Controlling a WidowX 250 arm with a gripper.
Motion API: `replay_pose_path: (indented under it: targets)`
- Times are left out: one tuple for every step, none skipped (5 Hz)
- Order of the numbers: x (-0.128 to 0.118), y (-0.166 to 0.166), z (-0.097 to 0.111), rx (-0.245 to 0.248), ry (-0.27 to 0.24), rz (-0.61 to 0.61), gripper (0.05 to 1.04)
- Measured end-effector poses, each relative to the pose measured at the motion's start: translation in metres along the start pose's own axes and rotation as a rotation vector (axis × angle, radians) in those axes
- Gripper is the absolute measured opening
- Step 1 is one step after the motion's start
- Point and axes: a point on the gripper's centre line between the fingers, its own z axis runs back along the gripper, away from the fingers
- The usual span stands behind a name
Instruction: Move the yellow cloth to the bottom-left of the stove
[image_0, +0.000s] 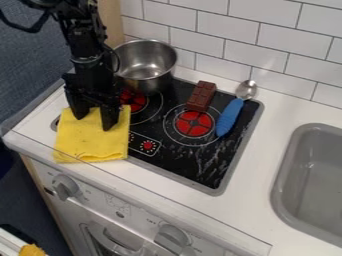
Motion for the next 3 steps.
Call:
replay_pose_path:
  targets:
    - [-0.003, -0.039, 0.008, -0.041, -0.009, -0.108, 1.001]
    - [0.003, -0.082, 0.032, -0.021, -0.075, -0.21, 1.001]
    - [0.006, -0.118, 0.04, -0.031, -0.091, -0.239, 1.001]
